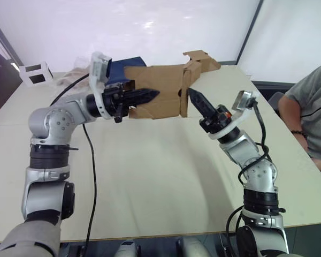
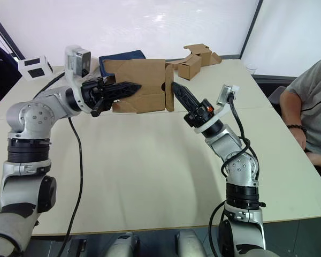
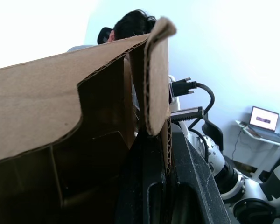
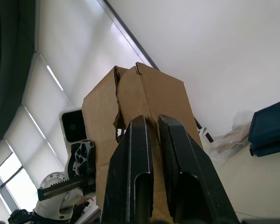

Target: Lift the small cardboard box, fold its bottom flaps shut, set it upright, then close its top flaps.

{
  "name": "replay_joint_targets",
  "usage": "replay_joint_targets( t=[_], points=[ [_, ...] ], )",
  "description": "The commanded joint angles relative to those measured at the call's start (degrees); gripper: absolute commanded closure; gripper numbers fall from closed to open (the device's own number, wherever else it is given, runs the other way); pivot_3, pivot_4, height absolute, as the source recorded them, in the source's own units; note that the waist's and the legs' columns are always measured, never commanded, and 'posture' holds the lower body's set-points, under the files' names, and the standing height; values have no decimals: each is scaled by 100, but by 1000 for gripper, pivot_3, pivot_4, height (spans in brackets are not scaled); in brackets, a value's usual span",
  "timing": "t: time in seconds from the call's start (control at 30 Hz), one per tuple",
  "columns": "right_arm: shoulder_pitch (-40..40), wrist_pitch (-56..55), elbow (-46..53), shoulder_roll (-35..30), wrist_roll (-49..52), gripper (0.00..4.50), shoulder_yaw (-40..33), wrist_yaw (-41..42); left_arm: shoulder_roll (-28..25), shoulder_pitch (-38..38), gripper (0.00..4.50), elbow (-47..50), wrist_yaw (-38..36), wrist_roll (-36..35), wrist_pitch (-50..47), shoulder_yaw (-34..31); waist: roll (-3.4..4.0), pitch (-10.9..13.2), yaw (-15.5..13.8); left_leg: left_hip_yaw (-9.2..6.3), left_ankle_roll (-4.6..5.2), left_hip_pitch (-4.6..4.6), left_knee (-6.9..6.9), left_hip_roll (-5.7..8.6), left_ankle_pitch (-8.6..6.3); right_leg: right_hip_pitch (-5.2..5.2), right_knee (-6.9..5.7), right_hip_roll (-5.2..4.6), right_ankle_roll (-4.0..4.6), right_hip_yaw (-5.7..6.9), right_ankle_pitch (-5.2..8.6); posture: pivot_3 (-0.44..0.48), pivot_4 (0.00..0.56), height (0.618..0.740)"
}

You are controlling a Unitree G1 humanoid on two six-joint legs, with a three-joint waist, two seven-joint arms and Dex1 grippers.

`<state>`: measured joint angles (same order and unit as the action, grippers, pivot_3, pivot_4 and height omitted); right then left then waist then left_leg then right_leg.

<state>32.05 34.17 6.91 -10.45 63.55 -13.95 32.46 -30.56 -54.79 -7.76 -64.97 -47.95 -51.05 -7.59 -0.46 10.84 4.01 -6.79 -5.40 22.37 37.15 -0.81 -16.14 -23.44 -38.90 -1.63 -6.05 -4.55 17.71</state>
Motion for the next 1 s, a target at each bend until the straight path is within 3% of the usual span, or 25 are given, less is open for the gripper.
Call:
replay_joint_targets(
  t=[0.03,0.57,1.0],
  points=[
    [122,59,106,14,365,4140,-181,45,-95,-59,4500,136,-65,-150,-37,-139,0,0,-1,0,0,0,0,0,0,0,0,0,0,0,0,0,150,740],
    [48,-10,204,46,37,4140,110,27,55,-20,4500,137,-76,-5,94,14,0,0,-1,0,0,0,-1,0,0,0,0,0,0,0,0,0,150,740],
    [52,105,394,266,489,4140,61,-113,114,-20,4500,-8,-109,188,308,118,0,0,-1,0,1,0,-1,0,0,-1,0,0,0,0,0,0,150,740]
  ],
)
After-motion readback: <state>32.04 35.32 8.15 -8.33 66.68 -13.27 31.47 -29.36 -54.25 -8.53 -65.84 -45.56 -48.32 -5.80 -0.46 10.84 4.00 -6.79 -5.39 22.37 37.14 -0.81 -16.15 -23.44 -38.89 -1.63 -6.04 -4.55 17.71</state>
